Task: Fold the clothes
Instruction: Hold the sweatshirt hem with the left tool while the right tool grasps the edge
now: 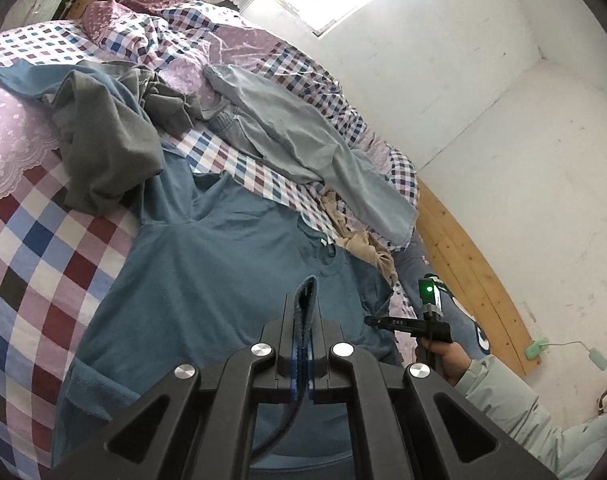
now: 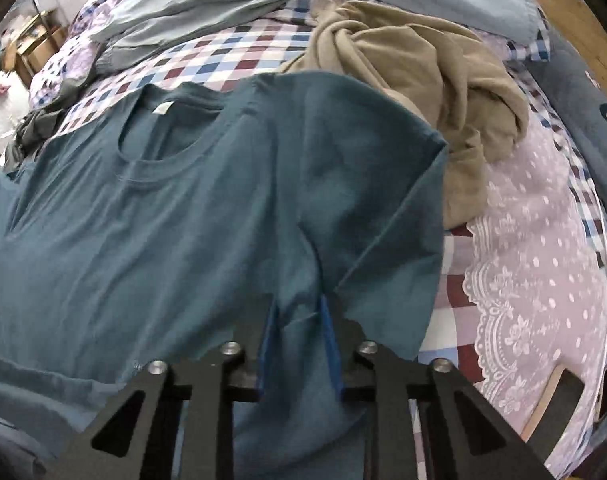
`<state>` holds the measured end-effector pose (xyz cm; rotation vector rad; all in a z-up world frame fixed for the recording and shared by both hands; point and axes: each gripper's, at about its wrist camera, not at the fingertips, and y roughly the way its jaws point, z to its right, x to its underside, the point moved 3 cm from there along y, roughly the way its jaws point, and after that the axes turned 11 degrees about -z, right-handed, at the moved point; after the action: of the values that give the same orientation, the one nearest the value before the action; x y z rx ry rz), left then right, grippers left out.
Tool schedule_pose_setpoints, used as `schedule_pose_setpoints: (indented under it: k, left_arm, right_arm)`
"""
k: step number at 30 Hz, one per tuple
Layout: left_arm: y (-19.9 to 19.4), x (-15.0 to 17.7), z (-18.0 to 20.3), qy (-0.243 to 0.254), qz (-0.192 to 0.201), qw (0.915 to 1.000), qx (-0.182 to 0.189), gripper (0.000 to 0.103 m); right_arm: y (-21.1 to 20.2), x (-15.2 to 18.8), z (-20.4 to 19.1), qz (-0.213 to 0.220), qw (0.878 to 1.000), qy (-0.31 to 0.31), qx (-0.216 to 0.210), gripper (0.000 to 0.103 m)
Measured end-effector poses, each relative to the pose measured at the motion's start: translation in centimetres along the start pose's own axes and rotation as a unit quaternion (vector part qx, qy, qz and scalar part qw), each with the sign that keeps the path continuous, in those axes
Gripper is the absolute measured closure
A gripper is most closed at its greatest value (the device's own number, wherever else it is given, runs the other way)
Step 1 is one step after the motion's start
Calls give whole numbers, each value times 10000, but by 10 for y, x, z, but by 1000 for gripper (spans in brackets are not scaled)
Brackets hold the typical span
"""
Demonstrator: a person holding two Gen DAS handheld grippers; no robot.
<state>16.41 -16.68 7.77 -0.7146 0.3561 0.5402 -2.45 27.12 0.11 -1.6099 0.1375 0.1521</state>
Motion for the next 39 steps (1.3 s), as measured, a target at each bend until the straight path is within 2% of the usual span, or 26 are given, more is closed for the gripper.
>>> schedule_pose_setpoints:
  k: [2,7,11,17,18,21,23,26,30,33,34,39]
  left_arm:
    - [0,0,-3,-50,-19,10000,-41,102]
    - [4,1,-12,-208,-116,9995,-209,102]
    - [7,0,-19,-311,-157,9988,-354,102]
    - [10,0,-23,-365,-196,9982,-434,102]
    - [10,0,-22,-359,-197,9982,-436,102]
    - [10,0,-21,-334,-194,9983,-440,102]
    - [10,0,-21,-330,-198,9983,-439,102]
    - [9,0,-21,-338,-195,9983,-432,102]
    - [9,-1,-21,-336,-187,9983,-428,102]
    - [9,-1,-21,-330,-188,9984,-423,102]
    - [10,-1,-21,-336,-190,9983,-427,102]
    - [10,-2,-24,-383,-202,9980,-463,102]
  right_arm:
    - [-4,3,3,94,9999,81,-22,97]
    - [-30,9,11,651,9974,305,-55,103]
    - [-48,8,28,1019,9926,657,-4,103]
    - [-46,-3,39,929,9922,832,-89,102]
    - [-44,-3,41,936,9918,861,-85,101]
    - [-42,-5,43,990,9908,918,-28,90]
    - [-41,-8,41,1066,9904,872,62,70]
    - [-40,-16,36,1092,9906,799,181,70]
    - [-27,-29,36,818,9916,829,554,70]
    - [-16,-36,43,676,9908,943,698,83]
    - [-15,-37,45,663,9901,952,785,101]
    - [-27,-32,59,991,9860,1107,760,103]
